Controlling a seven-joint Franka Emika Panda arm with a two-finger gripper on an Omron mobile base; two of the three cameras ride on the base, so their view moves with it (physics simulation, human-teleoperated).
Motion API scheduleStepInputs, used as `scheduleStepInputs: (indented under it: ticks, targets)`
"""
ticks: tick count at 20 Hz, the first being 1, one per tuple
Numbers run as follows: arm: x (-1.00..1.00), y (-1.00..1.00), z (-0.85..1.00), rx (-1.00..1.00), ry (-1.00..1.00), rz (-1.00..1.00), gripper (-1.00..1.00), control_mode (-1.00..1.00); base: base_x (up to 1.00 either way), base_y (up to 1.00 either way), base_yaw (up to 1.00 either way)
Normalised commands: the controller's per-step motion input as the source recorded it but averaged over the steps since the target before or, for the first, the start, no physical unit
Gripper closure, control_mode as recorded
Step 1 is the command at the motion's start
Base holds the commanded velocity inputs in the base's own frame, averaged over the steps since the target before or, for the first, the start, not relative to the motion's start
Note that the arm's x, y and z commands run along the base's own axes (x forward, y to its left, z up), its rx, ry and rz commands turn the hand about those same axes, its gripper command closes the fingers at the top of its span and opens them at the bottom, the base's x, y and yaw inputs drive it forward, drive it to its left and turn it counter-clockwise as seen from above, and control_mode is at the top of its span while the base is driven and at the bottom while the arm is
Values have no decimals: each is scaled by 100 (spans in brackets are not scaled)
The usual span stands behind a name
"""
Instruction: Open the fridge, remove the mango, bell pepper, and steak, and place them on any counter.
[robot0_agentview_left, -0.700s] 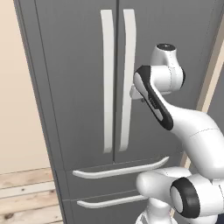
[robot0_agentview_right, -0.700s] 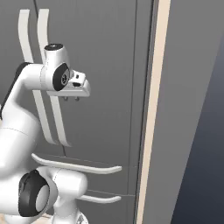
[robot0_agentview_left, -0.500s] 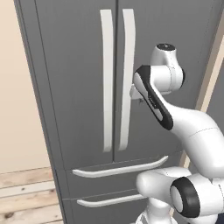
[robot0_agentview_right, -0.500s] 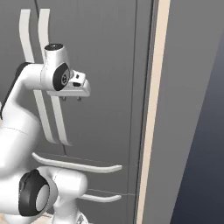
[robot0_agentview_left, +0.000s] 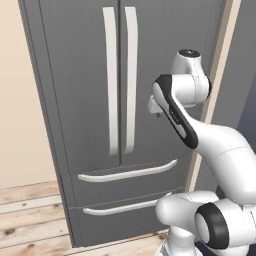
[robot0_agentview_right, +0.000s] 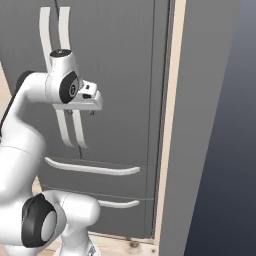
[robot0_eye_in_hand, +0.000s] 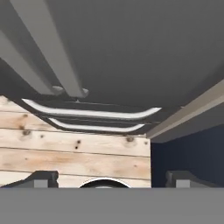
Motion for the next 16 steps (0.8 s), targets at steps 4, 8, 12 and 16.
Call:
scheduleStepInputs:
  ticks: [4,8,12,16]
  targets:
    - [0,5,0,0,0,0,-100,-100,-3,10,0]
    - [-2,34,3,0,-13,1,-100,-100,0,0,0]
    - [-1,49,15,0,-25,3,-100,-100,0,0,0]
    - [9,39,7,0,-22,0,-100,-100,0,0,0]
